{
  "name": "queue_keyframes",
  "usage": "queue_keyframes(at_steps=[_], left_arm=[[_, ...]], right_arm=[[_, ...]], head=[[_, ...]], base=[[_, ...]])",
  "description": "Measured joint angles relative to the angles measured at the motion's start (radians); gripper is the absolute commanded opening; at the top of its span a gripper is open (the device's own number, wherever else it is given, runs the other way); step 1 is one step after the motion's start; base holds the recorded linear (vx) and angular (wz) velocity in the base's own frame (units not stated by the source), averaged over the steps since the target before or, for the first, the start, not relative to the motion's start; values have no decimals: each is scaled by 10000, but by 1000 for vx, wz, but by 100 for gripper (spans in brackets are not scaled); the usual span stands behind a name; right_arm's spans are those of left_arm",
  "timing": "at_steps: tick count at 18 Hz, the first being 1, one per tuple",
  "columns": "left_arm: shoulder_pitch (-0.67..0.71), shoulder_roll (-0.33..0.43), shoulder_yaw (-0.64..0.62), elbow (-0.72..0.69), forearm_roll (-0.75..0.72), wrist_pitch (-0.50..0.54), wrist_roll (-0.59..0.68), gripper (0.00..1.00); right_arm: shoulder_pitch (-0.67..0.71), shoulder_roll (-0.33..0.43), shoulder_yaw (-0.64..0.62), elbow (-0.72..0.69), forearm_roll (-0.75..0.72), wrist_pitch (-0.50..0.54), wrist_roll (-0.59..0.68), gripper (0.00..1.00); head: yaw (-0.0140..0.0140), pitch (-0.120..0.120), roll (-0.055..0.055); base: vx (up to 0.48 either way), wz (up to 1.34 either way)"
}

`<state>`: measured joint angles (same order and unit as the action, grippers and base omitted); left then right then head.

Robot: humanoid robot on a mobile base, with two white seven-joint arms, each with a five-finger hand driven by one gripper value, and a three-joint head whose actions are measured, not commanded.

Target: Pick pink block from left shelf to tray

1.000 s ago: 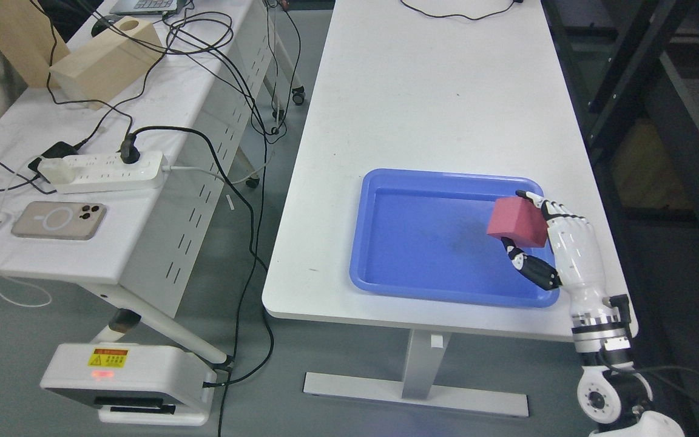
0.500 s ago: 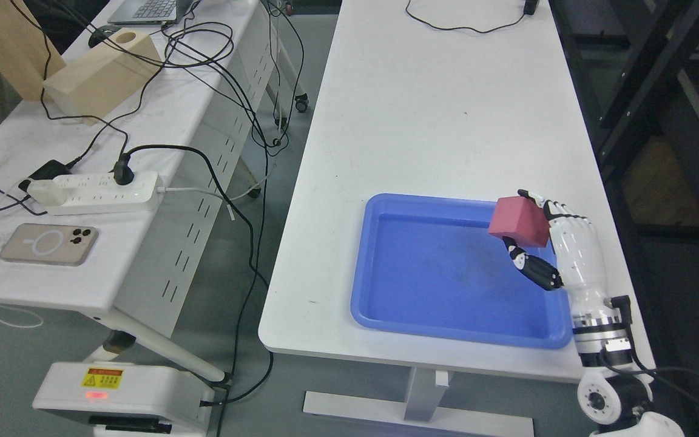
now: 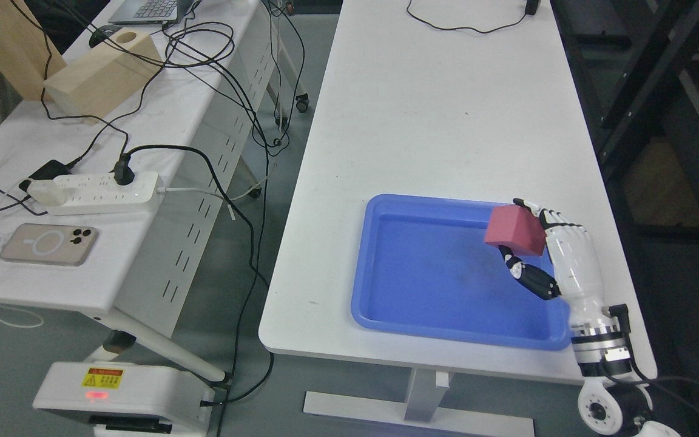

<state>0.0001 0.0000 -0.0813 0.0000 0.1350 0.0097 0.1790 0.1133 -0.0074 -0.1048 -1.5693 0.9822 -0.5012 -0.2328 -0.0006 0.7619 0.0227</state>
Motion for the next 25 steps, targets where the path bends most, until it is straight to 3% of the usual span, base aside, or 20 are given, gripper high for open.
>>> queue_keyframes(at_steps=[7, 9, 17, 25], left_arm=[[0, 0, 0, 0, 0, 0, 0, 100], [0, 0, 0, 0, 0, 0, 0, 100], [-1, 0, 0, 0, 0, 0, 0, 100], [-1, 0, 0, 0, 0, 0, 0, 100]], right_arm=[[489, -262, 32, -99, -237, -345, 233, 6], [576, -309, 112, -118, -258, -404, 450, 17], [750, -423, 436, -230, -567, -380, 1539, 81], [926, -478, 525, -342, -2634, -148, 2608, 99]], head=[[0, 0, 0], [0, 0, 0], [0, 0, 0], [0, 0, 0]], base=[[0, 0], [0, 0], [0, 0], [0, 0]])
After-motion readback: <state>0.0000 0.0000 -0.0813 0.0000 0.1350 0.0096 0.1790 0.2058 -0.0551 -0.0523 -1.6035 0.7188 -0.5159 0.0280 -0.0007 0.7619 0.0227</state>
